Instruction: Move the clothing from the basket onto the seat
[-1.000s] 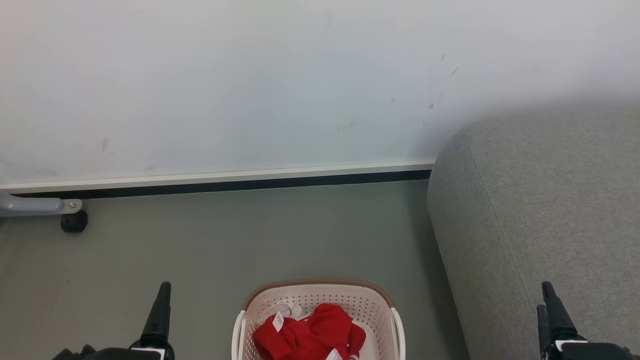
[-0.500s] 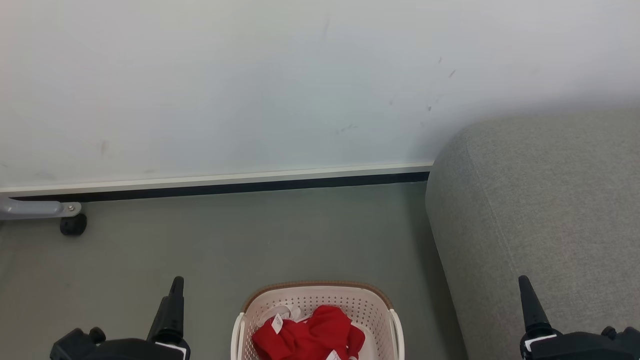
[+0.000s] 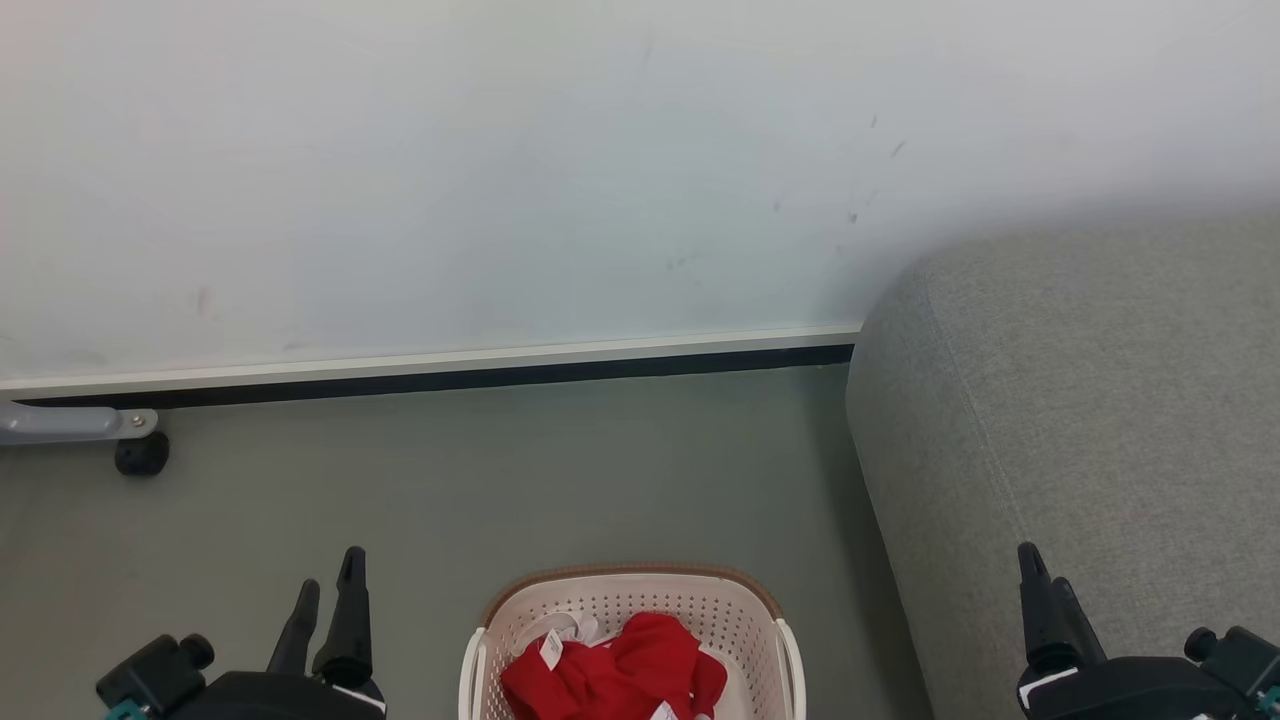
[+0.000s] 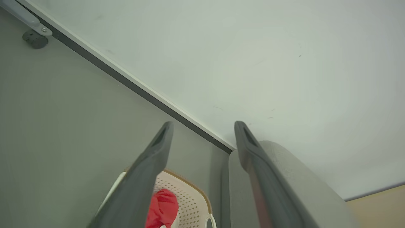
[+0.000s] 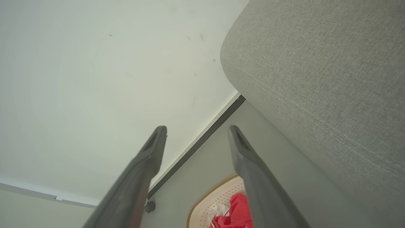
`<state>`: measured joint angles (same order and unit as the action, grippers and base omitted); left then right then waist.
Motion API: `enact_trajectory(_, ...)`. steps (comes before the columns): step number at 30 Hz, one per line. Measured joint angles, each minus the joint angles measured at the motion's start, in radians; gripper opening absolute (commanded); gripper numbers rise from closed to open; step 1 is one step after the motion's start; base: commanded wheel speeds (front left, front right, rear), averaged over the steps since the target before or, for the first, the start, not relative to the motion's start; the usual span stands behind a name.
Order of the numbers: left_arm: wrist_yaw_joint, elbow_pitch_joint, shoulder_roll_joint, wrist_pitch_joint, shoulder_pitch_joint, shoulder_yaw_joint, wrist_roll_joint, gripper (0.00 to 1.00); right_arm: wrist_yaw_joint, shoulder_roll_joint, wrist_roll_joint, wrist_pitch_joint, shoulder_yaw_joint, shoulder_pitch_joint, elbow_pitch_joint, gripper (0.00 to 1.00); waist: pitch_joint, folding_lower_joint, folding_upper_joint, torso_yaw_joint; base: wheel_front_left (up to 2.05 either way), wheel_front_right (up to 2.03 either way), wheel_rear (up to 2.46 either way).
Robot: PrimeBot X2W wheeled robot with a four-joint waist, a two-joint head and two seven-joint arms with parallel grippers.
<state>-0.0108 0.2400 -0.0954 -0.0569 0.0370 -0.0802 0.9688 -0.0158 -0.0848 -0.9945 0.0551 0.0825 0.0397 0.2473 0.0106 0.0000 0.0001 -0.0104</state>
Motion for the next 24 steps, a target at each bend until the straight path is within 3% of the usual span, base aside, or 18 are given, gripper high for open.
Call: enact_trajectory(24, 0.056, -0.042, -0.026, -0.080, -0.026, -0.026, -0.347, 1.00, 0.056, -0.022, 0.308, 0.081, 0.079, -0.016, -0.041, 1.00, 0.003, 0.0001, 0.0000, -0.008, 0.00, 0.00, 0.00)
